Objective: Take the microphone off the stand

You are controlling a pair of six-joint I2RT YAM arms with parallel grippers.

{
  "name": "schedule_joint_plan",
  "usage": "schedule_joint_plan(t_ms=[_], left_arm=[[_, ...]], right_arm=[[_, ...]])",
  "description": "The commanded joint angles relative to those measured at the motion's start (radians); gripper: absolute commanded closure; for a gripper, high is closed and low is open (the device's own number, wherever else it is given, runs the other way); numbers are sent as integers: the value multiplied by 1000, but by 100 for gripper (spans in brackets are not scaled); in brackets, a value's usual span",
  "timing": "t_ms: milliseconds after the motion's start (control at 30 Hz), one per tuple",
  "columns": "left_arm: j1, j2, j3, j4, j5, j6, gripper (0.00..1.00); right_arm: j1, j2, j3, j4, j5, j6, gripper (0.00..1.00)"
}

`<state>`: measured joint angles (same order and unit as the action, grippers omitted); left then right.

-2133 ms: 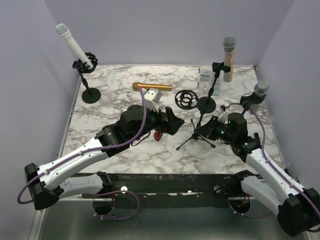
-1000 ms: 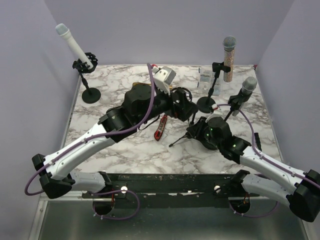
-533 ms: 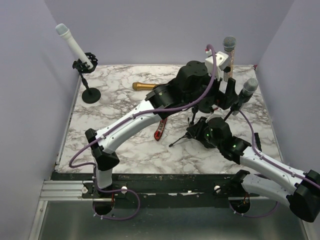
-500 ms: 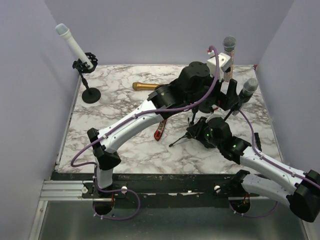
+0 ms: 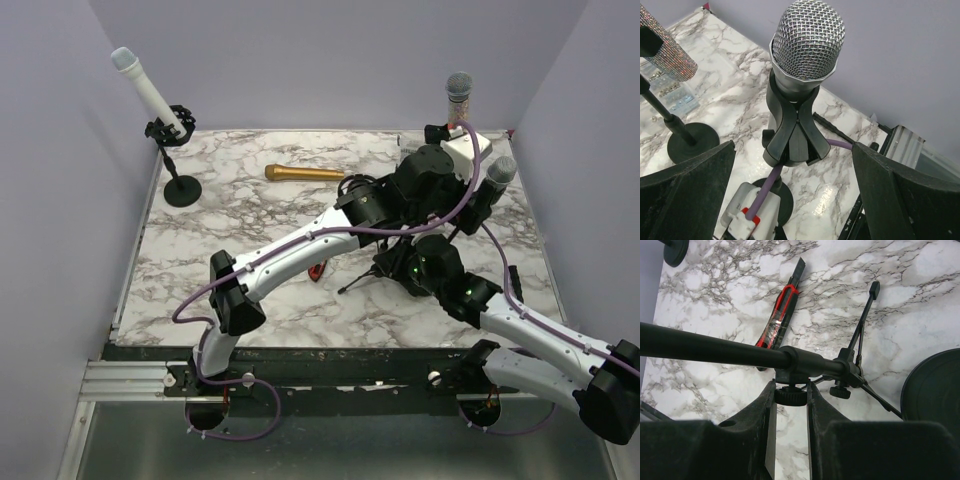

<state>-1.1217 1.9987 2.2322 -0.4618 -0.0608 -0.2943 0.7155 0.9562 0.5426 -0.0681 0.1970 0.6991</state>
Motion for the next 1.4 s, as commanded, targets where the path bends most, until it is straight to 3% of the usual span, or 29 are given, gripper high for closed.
schedule_joint_plan(t_ms=[0,233,400,800,900,1367], left_arm=[[-12,49,55,49,-9,28,1],[-14,82,70,56,-29,61,4],[-15,91,72,46,-7,73,14],[-14,98,85,34,59,95,58],[-14,97,87,34,60,95,60],[-15,85,72,31,38,112,61]], right_arm=[[0,13,-42,-147,75,-49,99],[0,7,-43,-163,89,-48,99],[0,1,-45,-171,91,-44,98],[1,-12,-29,-192,103,-42,92],[0,-16,-25,-199,104,-40,88],[-1,-79,33,-354,72,39,22]])
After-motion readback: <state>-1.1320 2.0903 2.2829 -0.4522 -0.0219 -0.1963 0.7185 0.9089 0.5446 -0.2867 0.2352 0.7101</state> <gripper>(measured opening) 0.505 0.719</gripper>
